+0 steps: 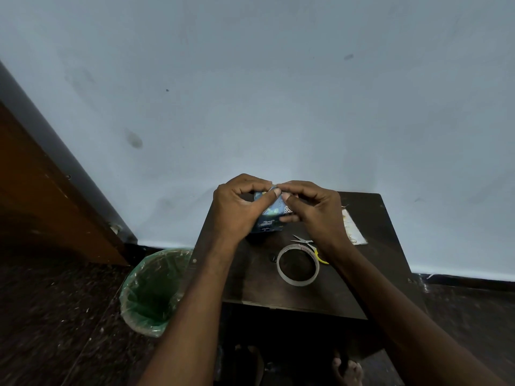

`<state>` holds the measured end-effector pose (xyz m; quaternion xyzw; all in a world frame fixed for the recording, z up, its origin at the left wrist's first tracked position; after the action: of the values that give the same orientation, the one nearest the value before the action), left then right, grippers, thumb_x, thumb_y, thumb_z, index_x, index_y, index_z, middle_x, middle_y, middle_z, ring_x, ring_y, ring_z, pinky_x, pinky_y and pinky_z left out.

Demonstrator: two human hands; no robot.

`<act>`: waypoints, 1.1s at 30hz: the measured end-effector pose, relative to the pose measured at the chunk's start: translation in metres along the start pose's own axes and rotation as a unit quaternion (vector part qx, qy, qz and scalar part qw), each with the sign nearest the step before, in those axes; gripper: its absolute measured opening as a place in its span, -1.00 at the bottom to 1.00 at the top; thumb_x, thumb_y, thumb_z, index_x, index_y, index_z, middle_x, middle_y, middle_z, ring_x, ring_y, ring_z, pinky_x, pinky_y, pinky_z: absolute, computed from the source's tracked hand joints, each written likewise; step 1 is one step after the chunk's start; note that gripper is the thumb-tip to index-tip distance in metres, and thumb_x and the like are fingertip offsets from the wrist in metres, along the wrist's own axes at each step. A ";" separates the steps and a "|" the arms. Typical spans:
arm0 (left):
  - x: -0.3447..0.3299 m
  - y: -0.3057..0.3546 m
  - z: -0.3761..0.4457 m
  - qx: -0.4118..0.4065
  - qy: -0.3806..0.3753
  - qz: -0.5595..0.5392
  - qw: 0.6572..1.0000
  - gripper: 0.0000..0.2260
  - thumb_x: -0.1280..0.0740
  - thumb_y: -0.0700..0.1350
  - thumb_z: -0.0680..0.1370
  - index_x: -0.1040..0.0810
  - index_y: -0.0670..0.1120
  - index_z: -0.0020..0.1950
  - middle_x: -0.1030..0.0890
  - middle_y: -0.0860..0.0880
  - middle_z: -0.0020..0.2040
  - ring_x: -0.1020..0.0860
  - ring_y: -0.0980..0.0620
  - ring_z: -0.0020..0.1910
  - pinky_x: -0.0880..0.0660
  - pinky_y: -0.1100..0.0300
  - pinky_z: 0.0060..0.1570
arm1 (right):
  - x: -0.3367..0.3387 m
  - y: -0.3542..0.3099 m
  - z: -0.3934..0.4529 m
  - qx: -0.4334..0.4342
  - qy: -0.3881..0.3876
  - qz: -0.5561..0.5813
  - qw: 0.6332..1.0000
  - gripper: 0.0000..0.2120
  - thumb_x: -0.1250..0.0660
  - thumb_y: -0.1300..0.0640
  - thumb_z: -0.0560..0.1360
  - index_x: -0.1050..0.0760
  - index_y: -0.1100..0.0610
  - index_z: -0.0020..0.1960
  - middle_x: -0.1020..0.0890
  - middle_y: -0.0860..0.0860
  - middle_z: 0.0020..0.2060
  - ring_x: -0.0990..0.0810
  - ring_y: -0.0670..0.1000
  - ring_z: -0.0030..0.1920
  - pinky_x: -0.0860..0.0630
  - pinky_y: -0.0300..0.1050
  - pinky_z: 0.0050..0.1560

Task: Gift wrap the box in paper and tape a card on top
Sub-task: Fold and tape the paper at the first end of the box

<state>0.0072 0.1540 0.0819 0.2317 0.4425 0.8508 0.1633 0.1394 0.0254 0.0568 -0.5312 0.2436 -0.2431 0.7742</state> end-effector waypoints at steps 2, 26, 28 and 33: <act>-0.001 -0.005 0.000 0.030 0.001 -0.005 1.000 -0.79 -0.64 -0.09 0.48 -0.79 -0.01 0.10 -0.76 0.10 -0.06 -0.74 0.08 0.00 -0.69 -0.01 0.06 | -0.001 0.003 0.000 0.006 -0.002 -0.015 1.000 -0.83 -0.39 0.35 0.60 -0.72 0.25 0.13 -0.70 0.11 0.12 -0.74 0.12 0.08 -0.72 0.08 -0.14; -0.009 0.016 -0.009 0.039 0.045 -0.029 0.998 -0.81 -0.42 -0.12 0.68 -0.75 -0.04 0.26 -0.78 0.03 0.02 -0.73 0.16 0.04 -0.66 0.20 0.06 | -0.003 -0.010 -0.017 0.108 0.067 -0.251 0.960 -0.40 -0.56 0.01 0.35 -0.62 0.07 0.38 -0.59 0.01 0.28 -0.56 -0.09 0.31 -0.56 -0.10 0.29; -0.017 0.028 -0.009 0.025 -0.018 -0.008 0.999 -0.74 -0.31 -0.05 0.74 -0.68 -0.02 0.38 -0.76 0.06 0.16 -0.70 0.19 0.17 -0.64 0.21 0.16 | 0.007 -0.005 -0.014 0.074 0.087 -0.217 0.970 -0.44 -0.59 0.08 0.38 -0.63 0.04 0.37 -0.60 -0.01 0.27 -0.57 -0.10 0.31 -0.56 -0.12 0.29; -0.009 0.019 -0.003 0.052 -0.068 -0.011 0.996 -0.70 -0.22 0.02 0.78 -0.68 -0.01 0.37 -0.77 0.13 0.11 -0.71 0.16 0.16 -0.63 0.00 0.24 | 0.026 0.025 -0.006 -0.088 0.128 0.016 0.988 -0.59 -0.55 0.25 0.44 -0.68 0.15 0.29 -0.74 0.01 0.13 -0.70 0.01 0.17 -0.60 -0.04 0.21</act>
<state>0.0115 0.1369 0.0941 0.2928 0.4762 0.8071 0.1902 0.1580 0.0128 0.0286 -0.5576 0.3697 -0.2742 0.6908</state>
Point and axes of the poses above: each hand's wrist, its own z-axis towards the middle knuckle, its own x-axis out of the back of the hand, y = z × x, the point moved 10 cm from there along z, towards the middle knuckle
